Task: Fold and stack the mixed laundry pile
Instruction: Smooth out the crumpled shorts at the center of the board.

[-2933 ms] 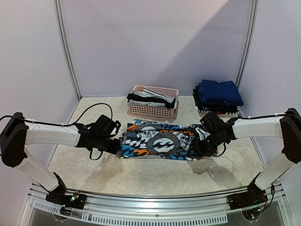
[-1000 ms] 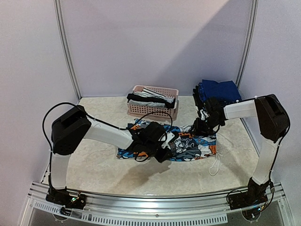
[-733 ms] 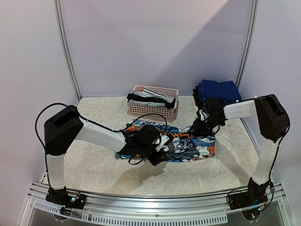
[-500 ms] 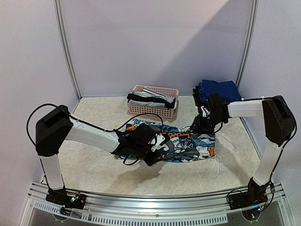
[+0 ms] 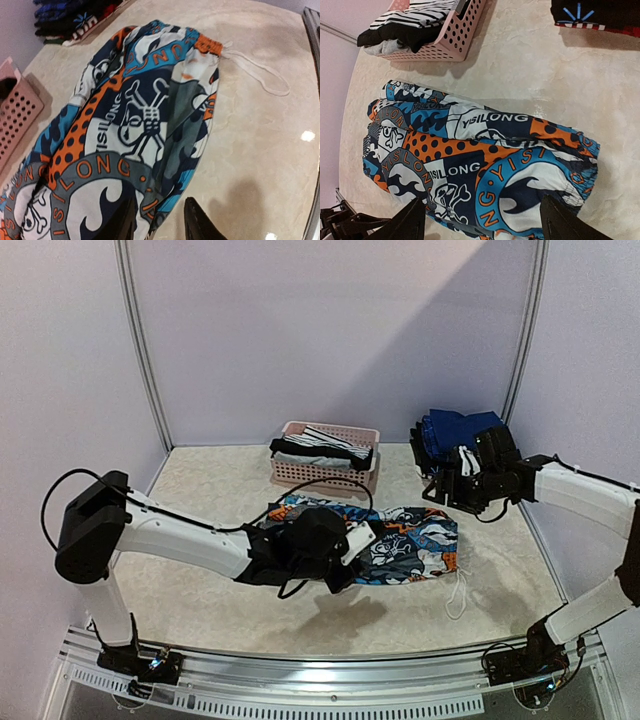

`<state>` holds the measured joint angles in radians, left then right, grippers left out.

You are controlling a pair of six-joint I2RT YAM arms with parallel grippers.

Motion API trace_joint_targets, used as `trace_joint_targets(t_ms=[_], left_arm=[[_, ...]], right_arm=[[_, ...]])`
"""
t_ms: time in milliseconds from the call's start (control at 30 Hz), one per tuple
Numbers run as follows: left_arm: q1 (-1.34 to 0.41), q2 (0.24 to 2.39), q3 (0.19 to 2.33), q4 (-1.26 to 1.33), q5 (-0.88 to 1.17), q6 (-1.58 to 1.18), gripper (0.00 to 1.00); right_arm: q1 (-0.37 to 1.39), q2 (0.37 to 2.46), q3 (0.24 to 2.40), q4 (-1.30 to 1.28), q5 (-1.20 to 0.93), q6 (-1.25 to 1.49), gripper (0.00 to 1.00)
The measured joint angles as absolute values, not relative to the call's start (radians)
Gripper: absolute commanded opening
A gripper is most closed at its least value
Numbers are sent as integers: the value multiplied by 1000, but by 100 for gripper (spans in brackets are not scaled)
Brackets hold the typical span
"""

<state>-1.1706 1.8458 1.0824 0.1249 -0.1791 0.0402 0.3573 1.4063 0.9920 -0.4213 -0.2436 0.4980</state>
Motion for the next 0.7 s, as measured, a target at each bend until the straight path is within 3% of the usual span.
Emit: trace_joint_targets(t_ms=[100, 300, 700], left_arm=[[-1224, 1892, 1167, 116, -217, 113, 39], [-1305, 1998, 1344, 87, -205, 244, 62], [-1319, 2243, 1613, 81, -164, 429, 60]], right_arm=[[352, 1320, 945, -427, -194, 508, 86], [268, 1180, 859, -443, -134, 545, 86], [209, 1026, 789, -500, -98, 581, 86]])
